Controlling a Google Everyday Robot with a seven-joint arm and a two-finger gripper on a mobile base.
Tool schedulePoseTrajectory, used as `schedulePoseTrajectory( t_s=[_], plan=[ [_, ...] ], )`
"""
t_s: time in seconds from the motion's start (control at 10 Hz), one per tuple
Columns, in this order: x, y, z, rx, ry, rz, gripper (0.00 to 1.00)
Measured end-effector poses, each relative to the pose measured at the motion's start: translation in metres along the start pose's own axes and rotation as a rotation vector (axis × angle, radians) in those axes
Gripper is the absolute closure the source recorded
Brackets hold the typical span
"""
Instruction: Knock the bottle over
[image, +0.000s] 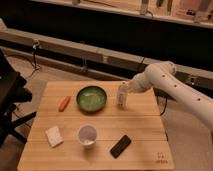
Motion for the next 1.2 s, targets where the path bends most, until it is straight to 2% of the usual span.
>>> schedulePoseTrajectory(
  t_s=[0.2, 0.5, 0.9, 1.2],
  plan=[
    [-0.006, -0.008, 0.002, 0.003, -0.002, -0.020, 1.00],
    [-0.029, -0.031, 0.020, -0.011, -0.025, -0.085, 1.00],
    [-0.055, -0.050, 0.038, -0.016, -0.096, -0.123, 1.00],
    [-0.053, -0.042, 0.034, -0.024, -0.078, -0.116, 1.00]
  ],
)
